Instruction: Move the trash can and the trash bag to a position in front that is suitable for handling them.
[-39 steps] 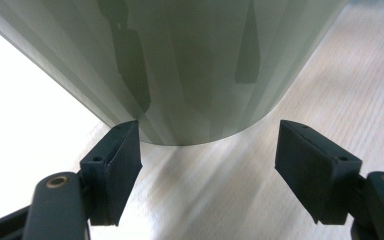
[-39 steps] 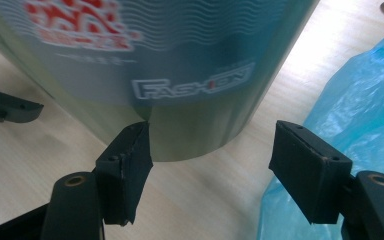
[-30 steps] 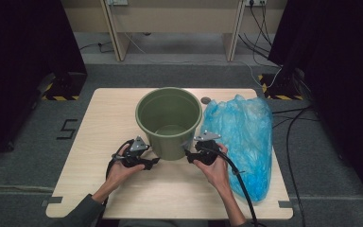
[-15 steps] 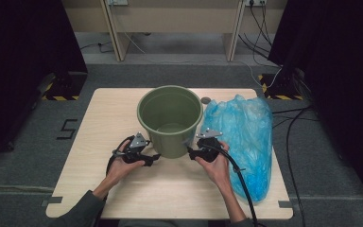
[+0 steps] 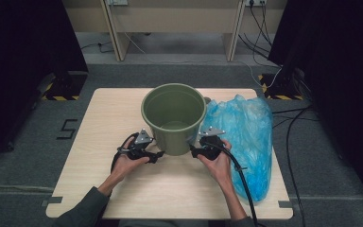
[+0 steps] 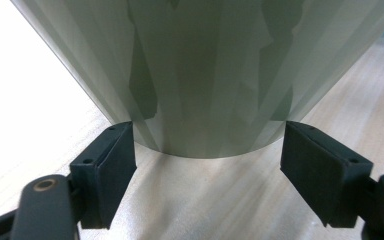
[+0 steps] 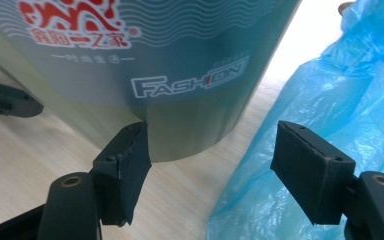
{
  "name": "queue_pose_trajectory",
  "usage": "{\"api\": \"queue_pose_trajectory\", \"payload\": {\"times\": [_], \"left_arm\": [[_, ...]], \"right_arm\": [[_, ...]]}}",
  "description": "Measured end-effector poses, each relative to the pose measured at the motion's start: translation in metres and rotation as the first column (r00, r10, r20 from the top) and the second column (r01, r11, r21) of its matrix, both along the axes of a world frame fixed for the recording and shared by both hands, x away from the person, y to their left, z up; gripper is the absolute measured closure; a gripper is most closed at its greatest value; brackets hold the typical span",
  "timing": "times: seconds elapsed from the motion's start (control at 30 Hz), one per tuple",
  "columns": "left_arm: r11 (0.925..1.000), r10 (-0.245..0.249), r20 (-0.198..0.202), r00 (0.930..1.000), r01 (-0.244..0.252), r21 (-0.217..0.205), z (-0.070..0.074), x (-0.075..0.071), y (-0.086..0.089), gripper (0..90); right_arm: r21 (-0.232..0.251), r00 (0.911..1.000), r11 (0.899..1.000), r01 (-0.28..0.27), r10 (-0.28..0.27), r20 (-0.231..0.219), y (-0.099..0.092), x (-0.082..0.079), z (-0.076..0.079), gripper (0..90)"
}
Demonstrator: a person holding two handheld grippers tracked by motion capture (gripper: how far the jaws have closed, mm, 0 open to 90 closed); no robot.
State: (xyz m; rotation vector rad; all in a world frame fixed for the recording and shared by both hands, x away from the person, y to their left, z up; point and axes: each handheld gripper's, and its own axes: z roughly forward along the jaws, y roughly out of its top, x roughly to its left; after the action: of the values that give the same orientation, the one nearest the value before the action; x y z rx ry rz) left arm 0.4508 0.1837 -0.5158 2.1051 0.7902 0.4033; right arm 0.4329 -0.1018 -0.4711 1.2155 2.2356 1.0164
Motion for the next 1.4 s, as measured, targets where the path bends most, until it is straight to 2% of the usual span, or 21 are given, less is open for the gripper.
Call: {"api": "queue_pose_trajectory", "payload": {"times": [0.2,0.33,0.43,0.53,0.6,0.7,0.77,0.8,0.87,0.93,1.0,1.17,1.4], "left_arm": [[1.0000,0.004,-0.008,1.0000,-0.004,0.005,0.001,-0.001,0.004,21.5],[0.9998,0.012,-0.011,0.9999,-0.012,0.015,0.005,-0.004,0.017,19.2],[0.9987,0.040,-0.011,0.9992,-0.039,0.032,0.007,-0.009,0.035,17.5],[0.9972,0.052,-0.012,0.9986,-0.051,0.054,0.005,-0.011,0.054,17.6],[0.9961,0.060,-0.015,0.9981,-0.059,0.065,0.003,-0.012,0.067,17.6],[0.9949,0.067,-0.023,0.9975,-0.065,0.077,0.000,-0.016,0.085,17.4],[0.9938,0.084,-0.043,0.9955,-0.080,0.076,-0.005,-0.020,0.097,16.8],[0.9944,0.091,-0.054,0.9944,-0.088,0.059,-0.007,-0.022,0.100,16.1],[0.9944,0.096,-0.070,0.9929,-0.093,0.051,-0.007,-0.024,0.104,15.7],[0.9934,0.103,-0.060,0.9929,-0.100,0.055,-0.007,-0.029,0.108,15.5],[0.9939,0.103,-0.073,0.9920,-0.099,0.049,-0.008,-0.032,0.111,15.1],[0.9938,0.103,-0.078,0.9916,-0.100,0.049,-0.008,-0.040,0.116,14.4],[0.9938,0.104,-0.078,0.9915,-0.100,0.048,-0.008,-0.043,0.117,14.1]], "right_arm": [[-0.005,1.0000,1.000,0.005,-0.005,0.000,-0.002,0.000,0.000,30.3],[-0.003,0.9999,1.000,0.003,-0.003,0.017,-0.009,-0.007,0.008,28.7],[-0.011,0.9993,1.000,0.024,-0.024,0.029,-0.020,-0.015,0.012,27.9],[-0.015,0.9986,0.999,0.039,-0.038,0.037,-0.033,-0.022,0.015,26.8],[-0.018,0.9968,0.997,0.070,-0.070,0.039,-0.049,-0.030,0.015,25.8],[-0.027,0.9956,0.996,0.089,-0.088,0.033,-0.059,-0.035,0.014,24.0],[-0.027,0.9933,0.993,0.114,-0.114,0.020,-0.070,-0.040,0.012,23.1],[-0.025,0.9930,0.993,0.117,-0.116,0.018,-0.073,-0.042,0.011,23.0],[-0.023,0.9921,0.992,0.125,-0.125,0.014,-0.079,-0.046,0.011,22.4],[-0.031,0.9912,0.991,0.132,-0.131,0.016,-0.082,-0.049,0.011,22.3],[-0.038,0.9906,0.990,0.136,-0.135,0.022,-0.087,-0.053,0.012,22.3],[-0.023,0.9876,0.987,0.157,-0.157,0.012,-0.099,-0.063,0.009,22.3],[-0.008,0.9828,0.983,0.185,-0.185,-0.006,-0.111,-0.071,0.001,22.1]]}}
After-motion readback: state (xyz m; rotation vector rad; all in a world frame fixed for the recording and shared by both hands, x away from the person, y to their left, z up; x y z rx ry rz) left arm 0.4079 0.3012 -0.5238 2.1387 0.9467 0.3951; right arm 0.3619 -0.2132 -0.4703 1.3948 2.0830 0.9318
